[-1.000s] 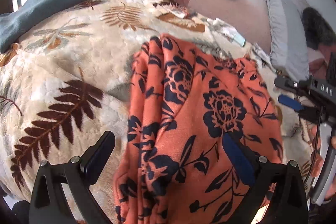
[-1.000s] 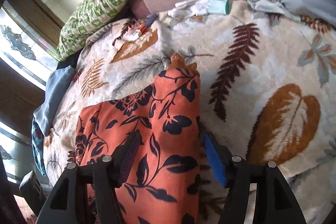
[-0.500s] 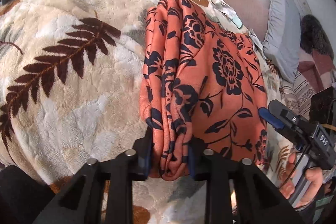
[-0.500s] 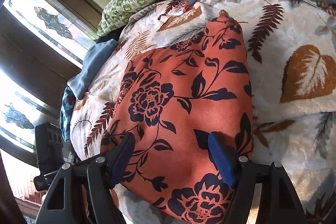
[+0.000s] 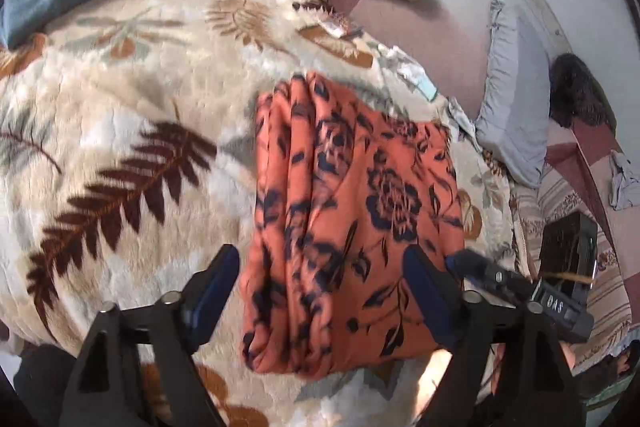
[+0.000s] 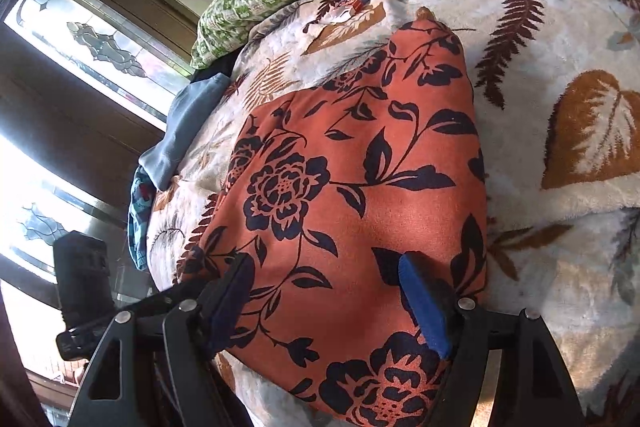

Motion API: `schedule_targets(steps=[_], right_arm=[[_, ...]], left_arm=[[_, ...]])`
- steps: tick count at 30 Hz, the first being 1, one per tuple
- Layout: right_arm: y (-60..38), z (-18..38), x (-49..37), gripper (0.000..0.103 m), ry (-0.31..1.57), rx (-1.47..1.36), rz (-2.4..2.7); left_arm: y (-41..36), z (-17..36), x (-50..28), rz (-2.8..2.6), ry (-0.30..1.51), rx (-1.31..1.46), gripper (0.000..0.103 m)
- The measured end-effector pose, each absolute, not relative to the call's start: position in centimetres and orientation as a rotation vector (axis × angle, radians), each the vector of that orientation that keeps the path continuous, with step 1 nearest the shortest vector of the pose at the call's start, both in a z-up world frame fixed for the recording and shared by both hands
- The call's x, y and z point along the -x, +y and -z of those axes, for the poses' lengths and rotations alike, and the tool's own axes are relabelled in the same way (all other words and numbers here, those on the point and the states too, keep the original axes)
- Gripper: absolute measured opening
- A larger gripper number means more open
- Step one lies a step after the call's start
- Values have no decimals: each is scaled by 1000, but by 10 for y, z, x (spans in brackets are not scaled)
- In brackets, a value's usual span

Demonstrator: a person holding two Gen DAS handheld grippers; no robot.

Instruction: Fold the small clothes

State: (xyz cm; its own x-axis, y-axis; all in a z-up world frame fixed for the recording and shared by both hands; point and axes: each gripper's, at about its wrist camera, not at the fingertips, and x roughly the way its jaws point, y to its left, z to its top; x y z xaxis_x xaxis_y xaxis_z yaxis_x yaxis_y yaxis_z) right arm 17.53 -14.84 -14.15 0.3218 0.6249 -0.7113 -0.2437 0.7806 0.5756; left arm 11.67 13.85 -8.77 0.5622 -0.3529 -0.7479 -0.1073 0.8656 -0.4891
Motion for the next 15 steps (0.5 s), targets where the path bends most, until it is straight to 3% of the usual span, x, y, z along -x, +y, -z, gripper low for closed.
schedule_targets(steps=[4,9,11,12,13,15], right_arm=[[-152,142,-175,79,1100,-425,-612],[-156,145,-175,79,1088,-452,-637],[-157,146,-174,79,1084,-460,-638],[-157,146,-173,79,1080,-460,-640],[-157,146,-173,79,1076,-457,-645],[-158,145,-171,79,1073,-450,-650]], left_arm=[[150,90,-176,75,1002,526,88],[133,136,-229,117,1168,525,88],[135,152,-235,151,1221,616,54],[138,149,-232,176,1207,659,30],[137,135,-226,163,1149,625,24],[122,108,-204,165,1027,496,23]])
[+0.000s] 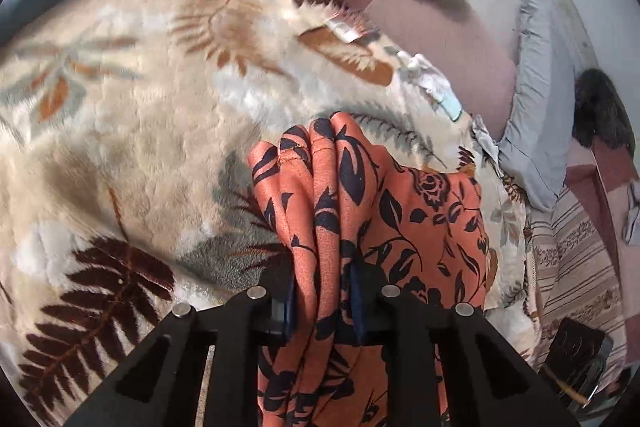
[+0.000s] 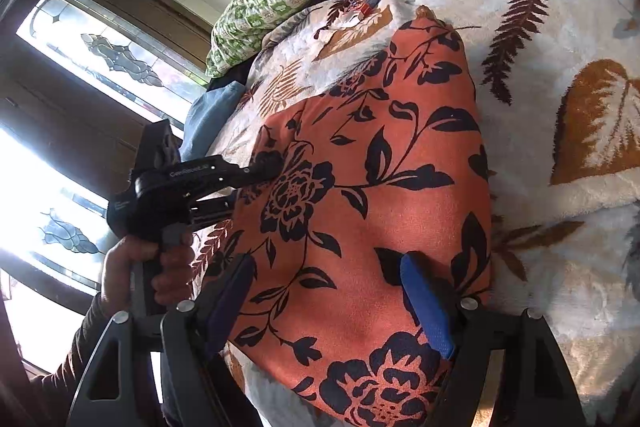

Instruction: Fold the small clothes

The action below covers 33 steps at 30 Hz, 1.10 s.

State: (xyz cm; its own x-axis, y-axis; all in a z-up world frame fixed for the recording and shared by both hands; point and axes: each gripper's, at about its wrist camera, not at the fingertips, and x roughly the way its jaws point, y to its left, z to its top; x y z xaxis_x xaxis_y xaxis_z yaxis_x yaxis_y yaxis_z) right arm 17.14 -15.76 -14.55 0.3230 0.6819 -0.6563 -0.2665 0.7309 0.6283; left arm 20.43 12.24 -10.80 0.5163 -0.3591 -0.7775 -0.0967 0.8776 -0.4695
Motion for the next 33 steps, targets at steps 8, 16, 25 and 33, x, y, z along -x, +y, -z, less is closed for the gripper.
schedule_targets(steps=[8,16,25,33], right_arm=[[-155,140,-170,79,1092,-444,-647],[-212,116,-166,82,989,-610,-558],[-204,179,-225,72,1235,-680,-533],[-187,108,-193,33,1095,-437,-542]], left_arm=[[144,128,-202,123,1101,589,34],[138,96,-143,209,1034,474,84],[104,139,-149,252,1180,400,34],[52,55,-134,291,944,186,29]])
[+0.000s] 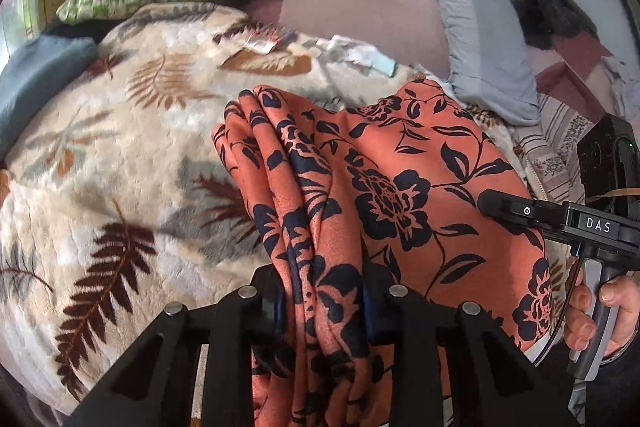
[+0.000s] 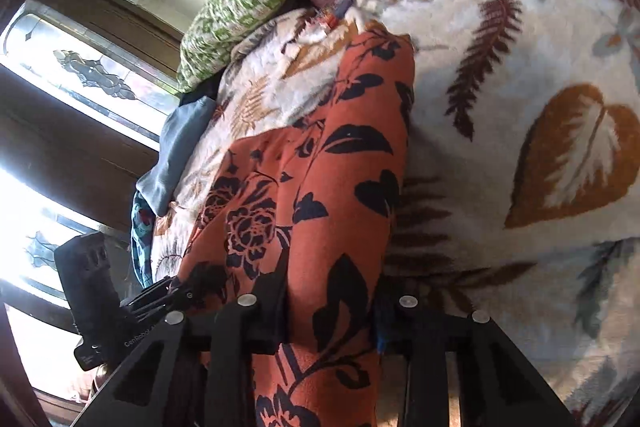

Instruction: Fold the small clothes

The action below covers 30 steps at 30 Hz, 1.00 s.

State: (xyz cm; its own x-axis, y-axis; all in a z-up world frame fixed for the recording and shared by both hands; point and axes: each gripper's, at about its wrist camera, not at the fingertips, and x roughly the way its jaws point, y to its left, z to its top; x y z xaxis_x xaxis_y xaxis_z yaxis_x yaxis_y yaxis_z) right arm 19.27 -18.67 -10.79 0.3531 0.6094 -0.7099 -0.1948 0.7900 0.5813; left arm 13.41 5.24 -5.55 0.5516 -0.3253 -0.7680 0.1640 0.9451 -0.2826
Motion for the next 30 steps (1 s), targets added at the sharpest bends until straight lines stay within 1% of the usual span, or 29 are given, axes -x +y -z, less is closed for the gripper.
schedule_targets(steps=[2,4,6,8,9,10,11,12,13,14,15,16,17,19,21,23,24,26,28,30], right_arm=[[-203,76,-181,33,1021,-422,-532],[-225,46,-168,33,947,-407,-511],[-250,28,-158,33,896,-420,-492],[-270,25,-151,33,875,-438,-457],[-280,30,-149,33,876,-451,-443],[-290,40,-146,33,887,-466,-422],[-296,55,-144,36,908,-480,-399],[-302,71,-145,38,939,-494,-378],[-306,95,-148,41,993,-511,-351],[-311,121,-150,52,1062,-529,-302],[-312,147,-151,58,1136,-533,-246],[-313,165,-149,60,1192,-518,-202],[-317,168,-143,62,1153,-554,-211],[-322,155,-137,63,1103,-552,-194],[-325,130,-133,63,1032,-517,-161],[-324,99,-125,65,939,-531,-195],[-322,85,-119,70,899,-551,-218],[-317,75,-106,77,853,-606,-280],[-303,90,-104,80,914,-636,-365],[-283,129,-115,80,1101,-583,-354]], left_arm=[[35,31,-134,333,875,171,29],[20,17,-138,381,834,181,30],[2,20,-145,419,839,188,31],[-15,39,-151,434,872,186,32],[-23,53,-154,432,905,177,35],[-31,72,-158,420,949,156,41],[-39,95,-163,398,1006,132,42],[-45,121,-168,353,1093,96,48],[-48,144,-170,311,1183,61,54],[-42,147,-166,312,1154,107,62],[-34,141,-161,285,1126,127,70],[-30,134,-157,262,1114,112,72],[-26,125,-152,257,1096,97,72],[-19,107,-140,250,1036,76,72],[-15,96,-126,242,994,38,72],[-13,101,-118,206,998,-12,72],[-15,108,-117,195,1018,-37,72],[-18,133,-119,171,1110,-76,72],[-14,138,-119,159,1127,-34,73],[-14,123,-116,176,1112,-14,72]])
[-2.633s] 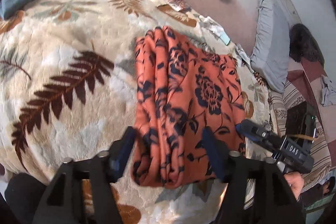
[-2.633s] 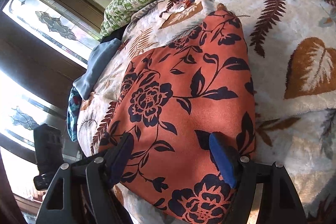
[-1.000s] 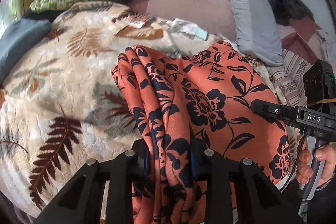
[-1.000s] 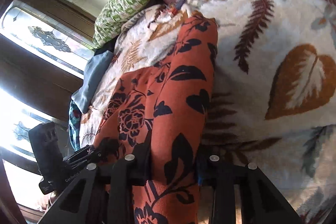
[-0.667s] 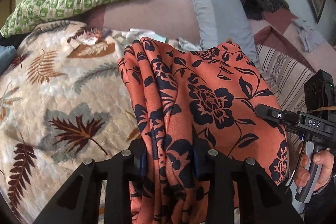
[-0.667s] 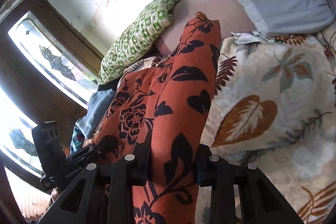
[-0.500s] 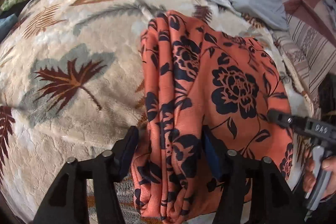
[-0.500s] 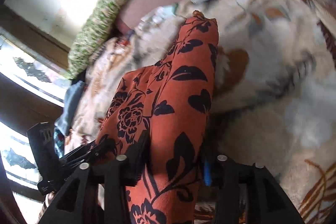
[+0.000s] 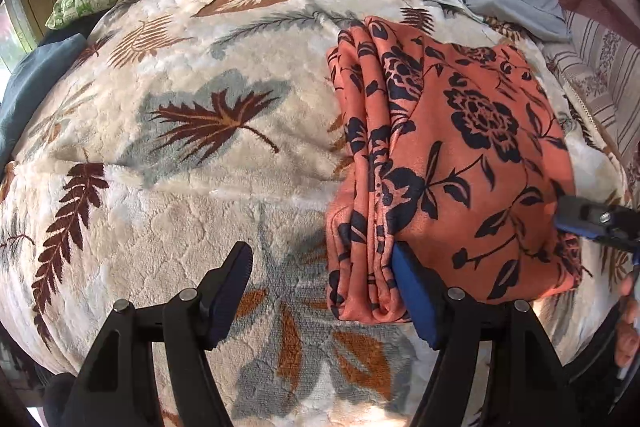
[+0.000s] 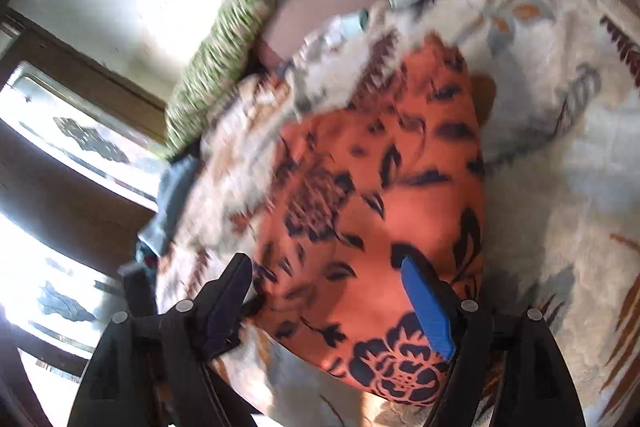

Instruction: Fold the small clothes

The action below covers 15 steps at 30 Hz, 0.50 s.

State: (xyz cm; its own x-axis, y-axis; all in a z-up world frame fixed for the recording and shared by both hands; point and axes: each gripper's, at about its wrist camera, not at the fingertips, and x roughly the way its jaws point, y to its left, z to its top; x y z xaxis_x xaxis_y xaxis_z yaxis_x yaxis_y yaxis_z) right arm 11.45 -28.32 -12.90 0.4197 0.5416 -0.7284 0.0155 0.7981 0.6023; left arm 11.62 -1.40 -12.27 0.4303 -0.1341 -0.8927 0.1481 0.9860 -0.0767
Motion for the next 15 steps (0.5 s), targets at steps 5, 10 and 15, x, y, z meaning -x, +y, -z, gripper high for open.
schedule_targets(steps=[5,10,15], right_arm=[[-267,105,-106,79,1082,-449,-264],[-249,39,-80,84,952,-184,-111],[-251,24,-50,86,977,-115,-2]], left_arm=[[-15,73,-96,153,979,-43,78],[-18,34,-75,152,886,20,85],[-30,11,-59,162,840,8,86]])
